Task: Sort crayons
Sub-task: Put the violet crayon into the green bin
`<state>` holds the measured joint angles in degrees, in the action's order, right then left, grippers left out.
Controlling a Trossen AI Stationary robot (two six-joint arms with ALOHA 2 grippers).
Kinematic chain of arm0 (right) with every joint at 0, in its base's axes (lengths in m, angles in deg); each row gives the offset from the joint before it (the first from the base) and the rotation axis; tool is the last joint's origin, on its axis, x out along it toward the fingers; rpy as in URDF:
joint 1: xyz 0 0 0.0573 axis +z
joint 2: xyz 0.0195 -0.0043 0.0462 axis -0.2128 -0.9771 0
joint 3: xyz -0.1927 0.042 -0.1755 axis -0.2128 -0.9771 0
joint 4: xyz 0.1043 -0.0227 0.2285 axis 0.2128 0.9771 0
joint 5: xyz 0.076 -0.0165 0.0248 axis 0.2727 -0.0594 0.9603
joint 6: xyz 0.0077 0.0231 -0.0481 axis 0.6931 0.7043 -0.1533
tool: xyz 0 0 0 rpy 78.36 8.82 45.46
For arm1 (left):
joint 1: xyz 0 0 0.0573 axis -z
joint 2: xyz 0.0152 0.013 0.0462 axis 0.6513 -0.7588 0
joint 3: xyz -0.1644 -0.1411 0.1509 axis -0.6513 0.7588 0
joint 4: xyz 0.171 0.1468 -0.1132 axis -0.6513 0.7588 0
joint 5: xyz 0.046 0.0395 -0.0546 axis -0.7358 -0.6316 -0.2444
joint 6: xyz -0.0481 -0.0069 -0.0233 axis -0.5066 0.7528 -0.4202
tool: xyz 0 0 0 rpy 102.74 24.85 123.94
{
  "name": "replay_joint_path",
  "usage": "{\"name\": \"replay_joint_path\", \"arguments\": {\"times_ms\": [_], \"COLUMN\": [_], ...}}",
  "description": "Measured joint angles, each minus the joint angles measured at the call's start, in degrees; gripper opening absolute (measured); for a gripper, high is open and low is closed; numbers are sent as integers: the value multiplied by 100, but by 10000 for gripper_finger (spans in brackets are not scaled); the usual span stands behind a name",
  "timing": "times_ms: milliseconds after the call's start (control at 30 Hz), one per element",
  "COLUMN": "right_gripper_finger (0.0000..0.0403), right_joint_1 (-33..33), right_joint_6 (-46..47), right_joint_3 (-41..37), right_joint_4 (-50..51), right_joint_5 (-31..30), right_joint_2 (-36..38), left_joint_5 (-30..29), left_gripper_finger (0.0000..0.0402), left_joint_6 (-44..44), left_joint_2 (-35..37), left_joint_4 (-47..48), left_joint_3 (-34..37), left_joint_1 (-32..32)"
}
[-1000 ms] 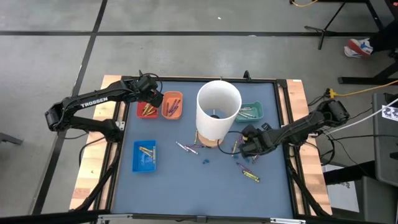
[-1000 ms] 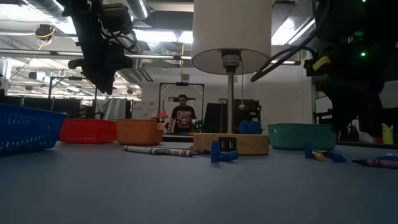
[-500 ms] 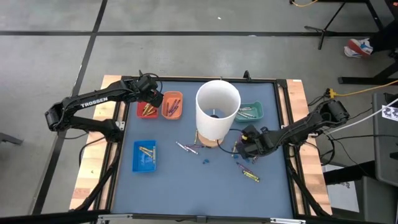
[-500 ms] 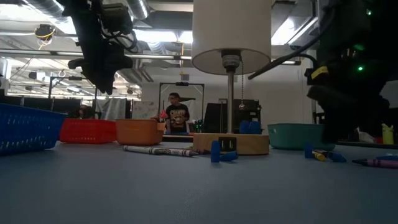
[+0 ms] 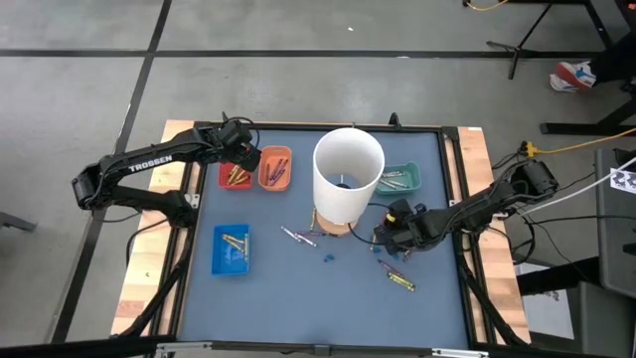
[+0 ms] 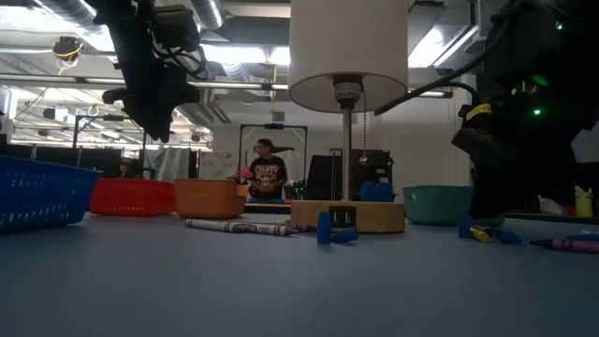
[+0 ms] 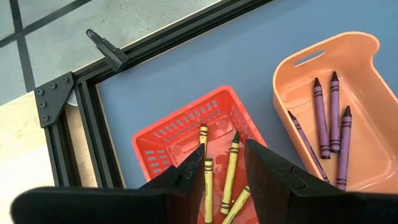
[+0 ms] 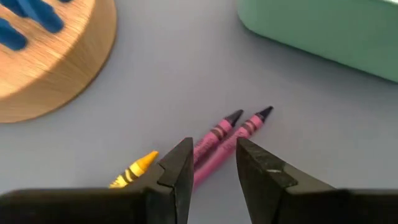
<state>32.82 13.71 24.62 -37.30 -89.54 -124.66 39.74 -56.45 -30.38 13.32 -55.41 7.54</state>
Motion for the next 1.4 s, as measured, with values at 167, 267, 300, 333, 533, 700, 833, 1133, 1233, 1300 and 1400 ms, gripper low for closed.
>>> {"name": "replay_joint_path", "arguments": {"times_ms": [167, 267, 300, 333, 533, 700, 833, 1133, 1233, 1300, 1400], "right_gripper_finger": [120, 120, 120, 120, 120, 120, 120, 120, 120, 120, 120], "right_joint_1": [0, 0, 0, 0, 0, 7, 7, 2, 2, 2, 10], "right_joint_6": [0, -1, -2, -2, -20, -17, -17, -22, -74, -85, -114], "right_joint_3": [-20, -20, -20, -20, -14, 4, 0, 20, 105, 230, 465], "right_joint_4": [-17, -10, -9, -6, -47, -94, -70, 40, 190, 425, 859], "right_joint_5": [-3, -3, -3, -2, -20, -61, -1, 310, 448, 539, 823], "right_joint_2": [0, -1, -22, -40, -268, -402, -400, -387, -389, -394, -430], "left_joint_5": [0, 0, 0, 0, 0, 0, 0, 0, 0, 0, 0], "left_gripper_finger": [96, 96, 96, 96, 96, 96, 96, 96, 96, 96, 96], "left_joint_6": [0, 0, 1, 1, 2, 2, 2, 2, 4, 4, 4], "left_joint_2": [0, 0, 0, 0, 0, 0, -1, -2, -1, -2, 0], "left_joint_4": [0, 0, 0, 0, -1, 0, 0, 0, 0, 0, 0], "left_joint_3": [0, 0, 0, 0, 0, 0, 0, 0, 0, 0, 0], "left_joint_1": [0, 0, 0, 0, 0, 0, 0, 0, 1, 2, 2]}}
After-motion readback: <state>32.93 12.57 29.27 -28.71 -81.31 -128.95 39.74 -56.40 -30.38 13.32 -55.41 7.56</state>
